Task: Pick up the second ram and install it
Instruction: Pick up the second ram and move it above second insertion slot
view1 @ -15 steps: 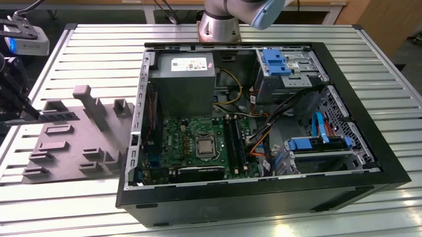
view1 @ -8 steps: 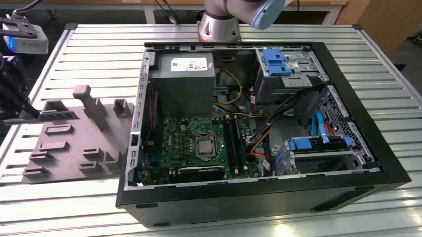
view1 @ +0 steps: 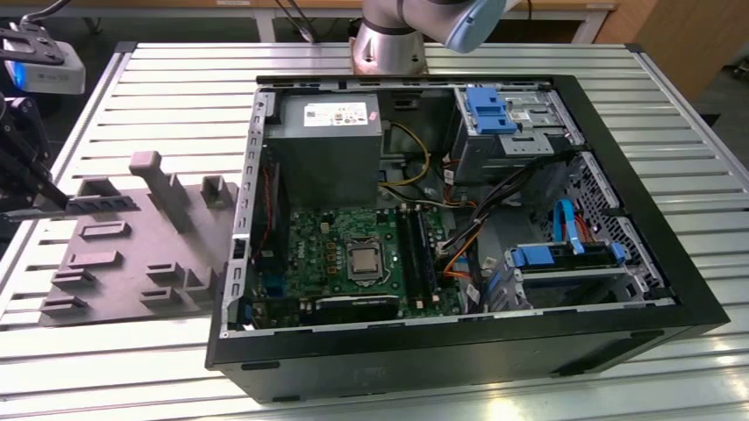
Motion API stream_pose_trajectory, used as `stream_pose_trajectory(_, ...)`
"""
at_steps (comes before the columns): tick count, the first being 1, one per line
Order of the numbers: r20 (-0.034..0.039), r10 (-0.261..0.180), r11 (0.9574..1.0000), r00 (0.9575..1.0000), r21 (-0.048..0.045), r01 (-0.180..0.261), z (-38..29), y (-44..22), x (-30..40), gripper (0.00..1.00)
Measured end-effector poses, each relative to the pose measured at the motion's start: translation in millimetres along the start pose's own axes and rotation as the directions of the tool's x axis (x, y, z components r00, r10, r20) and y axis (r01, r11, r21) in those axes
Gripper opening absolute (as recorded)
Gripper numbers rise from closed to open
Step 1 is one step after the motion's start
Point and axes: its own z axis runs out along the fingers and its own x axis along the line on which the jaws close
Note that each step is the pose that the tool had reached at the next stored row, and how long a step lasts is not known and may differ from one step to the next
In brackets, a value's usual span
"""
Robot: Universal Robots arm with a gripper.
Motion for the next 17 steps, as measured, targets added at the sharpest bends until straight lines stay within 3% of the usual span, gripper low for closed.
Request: stream_pose_trajectory(17, 0.0005, 0.0, 1.0, 1.0, -0.0001, 0.0, -4.9, 0.1, -1.2, 0.12)
